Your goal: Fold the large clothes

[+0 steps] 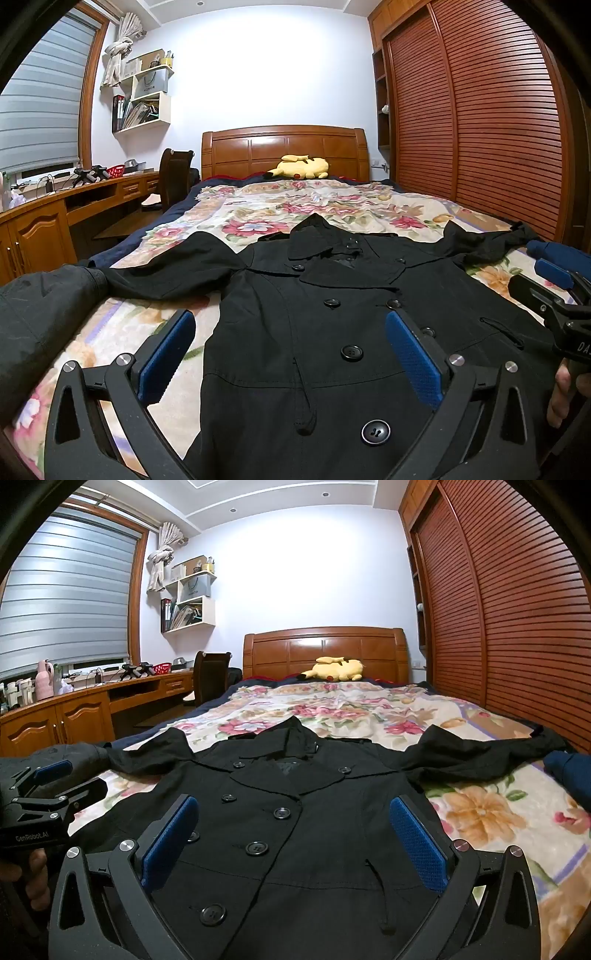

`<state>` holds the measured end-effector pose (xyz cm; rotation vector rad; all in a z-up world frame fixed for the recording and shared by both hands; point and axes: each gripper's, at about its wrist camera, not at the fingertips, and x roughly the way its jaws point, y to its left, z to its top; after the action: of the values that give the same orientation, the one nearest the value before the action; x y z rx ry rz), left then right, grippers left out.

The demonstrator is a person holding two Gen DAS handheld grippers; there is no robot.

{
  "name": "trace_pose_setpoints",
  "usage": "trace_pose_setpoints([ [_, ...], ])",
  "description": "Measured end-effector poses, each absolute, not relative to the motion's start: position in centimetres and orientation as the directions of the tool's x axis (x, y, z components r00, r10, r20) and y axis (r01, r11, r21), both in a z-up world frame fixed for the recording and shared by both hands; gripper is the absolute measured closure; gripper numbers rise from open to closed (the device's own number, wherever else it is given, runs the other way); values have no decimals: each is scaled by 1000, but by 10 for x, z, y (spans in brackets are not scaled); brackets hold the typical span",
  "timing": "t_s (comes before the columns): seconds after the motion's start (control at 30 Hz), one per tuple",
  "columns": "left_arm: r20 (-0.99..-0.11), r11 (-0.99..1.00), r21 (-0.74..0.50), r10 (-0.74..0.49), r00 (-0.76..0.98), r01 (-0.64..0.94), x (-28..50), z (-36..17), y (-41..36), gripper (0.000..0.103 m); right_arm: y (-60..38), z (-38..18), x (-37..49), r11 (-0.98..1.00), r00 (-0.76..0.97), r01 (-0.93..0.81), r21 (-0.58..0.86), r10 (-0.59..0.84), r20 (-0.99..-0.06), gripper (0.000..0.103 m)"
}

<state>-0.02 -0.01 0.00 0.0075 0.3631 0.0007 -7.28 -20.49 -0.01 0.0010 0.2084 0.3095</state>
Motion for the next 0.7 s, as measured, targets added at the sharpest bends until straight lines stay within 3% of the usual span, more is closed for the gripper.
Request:
trace_pose_setpoints([
  [0.7,-355,1000,14,5,935,0,0,0,0,0,-205,0,-73,953,931,-302,33,302,-203,0],
])
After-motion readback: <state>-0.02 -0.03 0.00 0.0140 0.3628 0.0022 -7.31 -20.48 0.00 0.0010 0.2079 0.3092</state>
